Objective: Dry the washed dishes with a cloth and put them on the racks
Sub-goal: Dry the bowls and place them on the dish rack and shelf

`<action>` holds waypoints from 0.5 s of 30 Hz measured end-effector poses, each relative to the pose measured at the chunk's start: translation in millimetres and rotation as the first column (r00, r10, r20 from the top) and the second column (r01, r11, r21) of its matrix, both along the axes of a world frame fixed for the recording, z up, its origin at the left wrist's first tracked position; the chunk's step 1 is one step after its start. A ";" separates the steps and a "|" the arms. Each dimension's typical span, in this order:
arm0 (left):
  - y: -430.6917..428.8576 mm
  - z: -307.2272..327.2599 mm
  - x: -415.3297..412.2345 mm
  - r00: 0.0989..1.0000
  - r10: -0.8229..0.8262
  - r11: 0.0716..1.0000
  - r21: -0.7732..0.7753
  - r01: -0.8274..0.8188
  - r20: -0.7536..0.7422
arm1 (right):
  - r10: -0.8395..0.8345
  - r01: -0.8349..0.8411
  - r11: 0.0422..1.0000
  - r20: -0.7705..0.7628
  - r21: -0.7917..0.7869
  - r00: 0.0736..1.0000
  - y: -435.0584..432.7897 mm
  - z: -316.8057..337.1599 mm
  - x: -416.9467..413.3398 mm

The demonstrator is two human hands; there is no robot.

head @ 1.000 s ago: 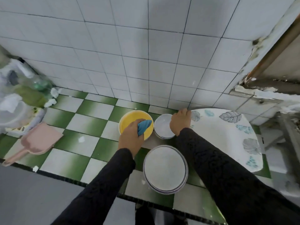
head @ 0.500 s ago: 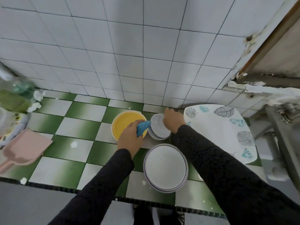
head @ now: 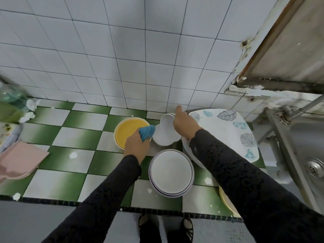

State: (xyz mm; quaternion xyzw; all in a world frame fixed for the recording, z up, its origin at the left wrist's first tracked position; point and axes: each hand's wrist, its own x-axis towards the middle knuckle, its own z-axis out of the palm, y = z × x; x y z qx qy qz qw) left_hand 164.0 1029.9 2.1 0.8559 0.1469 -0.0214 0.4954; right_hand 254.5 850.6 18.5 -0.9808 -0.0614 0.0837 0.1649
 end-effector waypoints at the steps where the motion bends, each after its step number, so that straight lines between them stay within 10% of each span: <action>1: -2.4 0.2 0.9 0.999 0.046 0.998 -0.051 -0.046 -0.019 | -0.015 0.015 1.000 0.008 -0.013 1.000 -2.4 3.5 -3.9; 10: -59.6 26.8 -4.9 0.884 0.457 0.809 -0.461 -0.365 0.102 | -0.221 0.409 0.711 -0.369 0.572 0.902 -28.7 10.4 -54.9; 12: -73.0 27.9 -12.1 0.920 0.330 0.879 -0.424 -0.218 0.212 | -0.134 0.566 0.380 -0.562 0.732 0.816 -25.7 14.6 -72.3; 15: -83.8 22.8 -13.4 0.930 -0.191 0.980 0.106 0.166 0.314 | 0.085 0.662 -0.157 -0.658 0.733 0.749 -29.4 8.3 -87.0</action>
